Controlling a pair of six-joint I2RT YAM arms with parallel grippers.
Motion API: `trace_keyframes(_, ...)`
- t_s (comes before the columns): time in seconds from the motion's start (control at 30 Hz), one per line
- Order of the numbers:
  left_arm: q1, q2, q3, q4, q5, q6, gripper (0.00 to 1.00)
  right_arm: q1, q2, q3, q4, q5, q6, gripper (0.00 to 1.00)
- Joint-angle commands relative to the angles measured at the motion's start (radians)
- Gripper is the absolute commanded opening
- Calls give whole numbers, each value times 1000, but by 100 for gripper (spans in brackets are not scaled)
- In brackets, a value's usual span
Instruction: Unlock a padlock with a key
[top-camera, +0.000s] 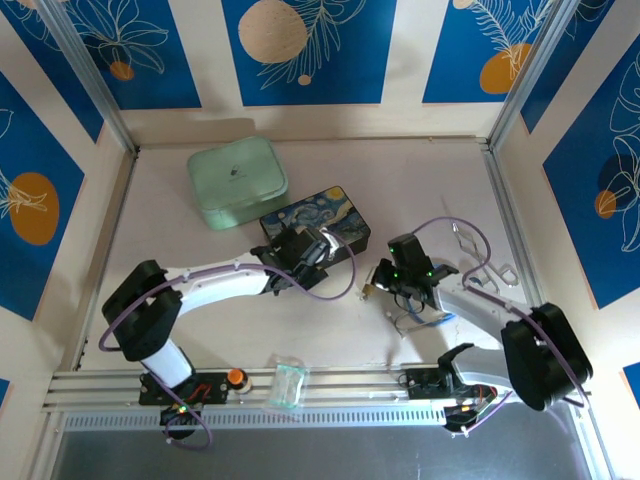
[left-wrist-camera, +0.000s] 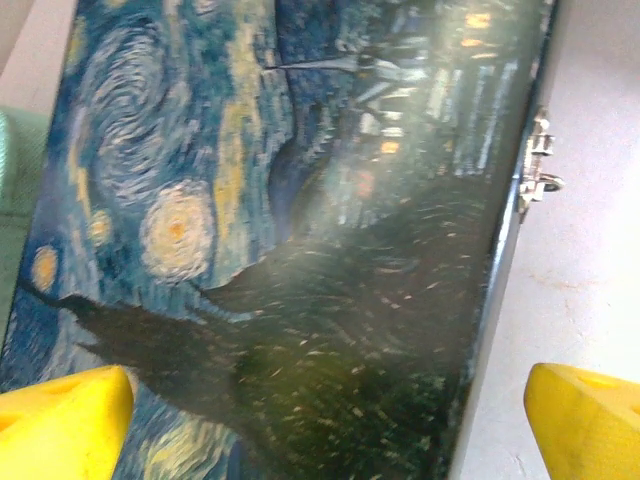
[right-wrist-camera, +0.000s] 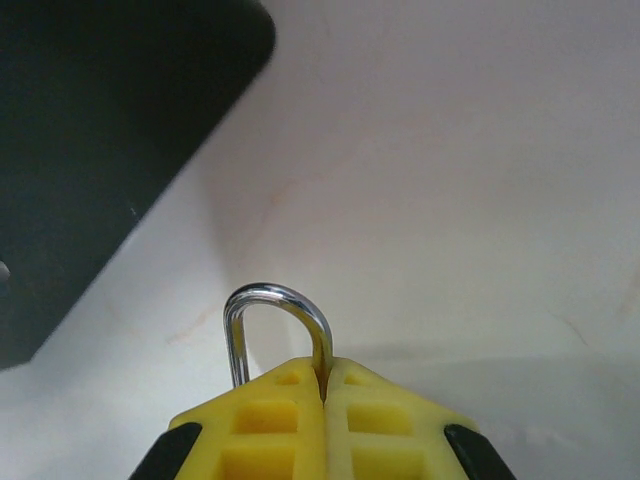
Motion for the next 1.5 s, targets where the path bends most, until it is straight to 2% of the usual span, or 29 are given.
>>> trace_keyframes(0.0,0,-25,-24,-65,-99,-109,99,-7,102,44,-14,9,-30,0)
trace_keyframes(0.1,1,-27,-45,-106,-159,-210,99,3,177,74,-36,27,-49,0)
trace_keyframes(0.23,-4,-40,-108,-50,-160,-310,99,7,212,90,-51,44,-62,0)
trace_keyframes(0.3,-4,-31,-115,-56,-211,-361,99,0,241,116,-80,46,-81,0)
trace_keyframes(0.5,35,-65,-144,-13,-256,-412,99,4,295,203,-189,69,-149,2)
trace_keyframes(0.57,43,-98,-161,-11,-251,-429,99,4,285,202,-183,49,-153,8)
trace_keyframes(0.7,45,-192,-241,23,-210,-464,99,4,253,202,-185,26,-161,33)
trace_keyframes(0.9,85,-398,-341,16,-159,-485,99,-15,168,218,-199,4,-204,42)
trace_keyframes(0.93,95,-448,-355,19,-144,-483,99,-22,141,215,-188,5,-213,49)
trace_keyframes(1.0,130,-539,-386,42,-113,-478,99,-42,88,204,-165,24,-233,72)
trace_keyframes(1.03,168,-577,-402,59,-96,-472,99,-60,63,212,-164,35,-243,94)
trace_keyframes(1.07,206,-607,-417,75,-95,-464,99,-84,49,224,-167,40,-266,99)
trace_keyframes(1.2,327,-644,-481,229,-179,-320,99,-157,42,270,-109,159,-394,100)
trace_keyframes(1.33,458,-578,-533,430,-231,-199,99,-192,42,214,133,308,-639,98)
trace_keyframes(1.4,531,-541,-541,471,-181,-184,99,-214,47,141,302,350,-762,100)
trace_keyframes(1.47,606,-477,-579,591,-136,-190,100,-268,70,70,465,319,-832,99)
